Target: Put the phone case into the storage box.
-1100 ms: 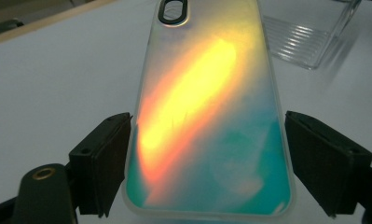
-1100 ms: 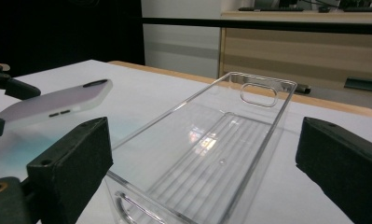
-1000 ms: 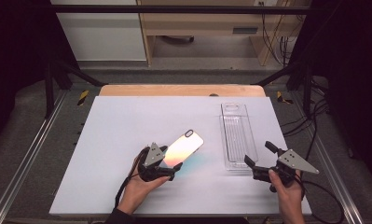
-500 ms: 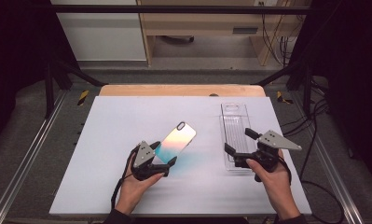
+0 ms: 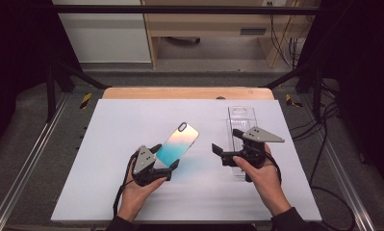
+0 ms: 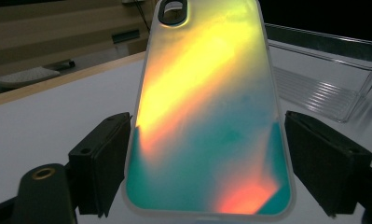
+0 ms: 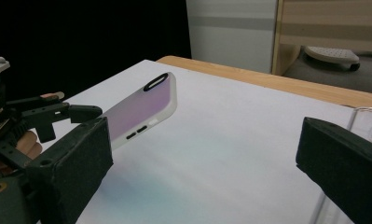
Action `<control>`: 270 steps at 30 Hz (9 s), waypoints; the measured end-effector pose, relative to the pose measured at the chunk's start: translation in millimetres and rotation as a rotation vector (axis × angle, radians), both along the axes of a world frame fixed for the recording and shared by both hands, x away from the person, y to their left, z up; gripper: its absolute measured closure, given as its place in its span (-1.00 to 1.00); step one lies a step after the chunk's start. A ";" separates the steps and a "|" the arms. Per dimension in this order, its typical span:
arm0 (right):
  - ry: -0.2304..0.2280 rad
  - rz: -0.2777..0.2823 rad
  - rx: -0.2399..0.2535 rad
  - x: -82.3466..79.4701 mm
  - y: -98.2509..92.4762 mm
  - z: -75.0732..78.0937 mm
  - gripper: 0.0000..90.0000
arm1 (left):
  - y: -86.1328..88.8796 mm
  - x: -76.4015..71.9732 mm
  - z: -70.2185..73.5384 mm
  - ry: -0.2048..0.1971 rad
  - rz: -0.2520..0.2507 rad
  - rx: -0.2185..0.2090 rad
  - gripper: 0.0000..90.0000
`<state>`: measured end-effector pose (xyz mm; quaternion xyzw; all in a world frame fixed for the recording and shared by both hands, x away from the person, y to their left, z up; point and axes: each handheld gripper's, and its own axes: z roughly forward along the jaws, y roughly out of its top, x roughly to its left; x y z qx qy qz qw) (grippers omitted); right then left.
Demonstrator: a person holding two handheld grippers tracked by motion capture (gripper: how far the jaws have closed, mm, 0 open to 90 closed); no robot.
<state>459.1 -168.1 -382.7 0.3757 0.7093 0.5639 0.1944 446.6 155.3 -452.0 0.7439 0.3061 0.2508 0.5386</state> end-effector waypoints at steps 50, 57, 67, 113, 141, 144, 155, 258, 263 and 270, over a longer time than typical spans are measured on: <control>0.068 0.012 0.096 17.3 54.0 -18.5 -0.88 | 4.0 -3.4 4.5 -0.056 0.019 -0.014 -0.63; 0.078 0.023 0.117 18.4 61.2 -20.4 -0.86 | 4.1 -4.4 5.3 -0.062 0.018 -0.014 -0.63; 0.084 0.030 0.116 17.9 63.4 -20.7 -0.86 | 3.3 -4.6 5.4 -0.064 0.014 -0.014 -0.63; 0.161 0.119 0.055 34.7 61.7 -8.9 -0.23 | -6.3 -11.4 9.0 -0.103 -0.027 -0.002 -0.63; 0.240 0.178 0.151 37.1 52.5 -4.2 0.44 | -8.2 -9.9 4.1 -0.097 -0.048 0.012 -0.63; 0.253 0.183 0.167 37.1 51.7 -3.4 0.50 | -9.0 -9.2 2.0 -0.093 -0.049 0.016 -0.63; 0.272 0.227 0.217 31.3 55.8 3.8 0.76 | -11.3 -7.7 -3.3 -0.087 -0.043 0.026 -0.63; 0.080 0.098 -0.032 118.0 -10.1 90.3 0.80 | 102.7 -23.6 -7.0 -0.077 0.147 -0.176 -0.95; 0.080 0.079 -0.048 125.5 -16.5 96.2 0.80 | 103.9 -22.8 -7.2 -0.072 0.154 -0.179 -0.95; 0.077 0.064 -0.052 134.2 -25.3 101.4 0.80 | 104.8 -22.5 -7.6 -0.070 0.159 -0.186 -0.95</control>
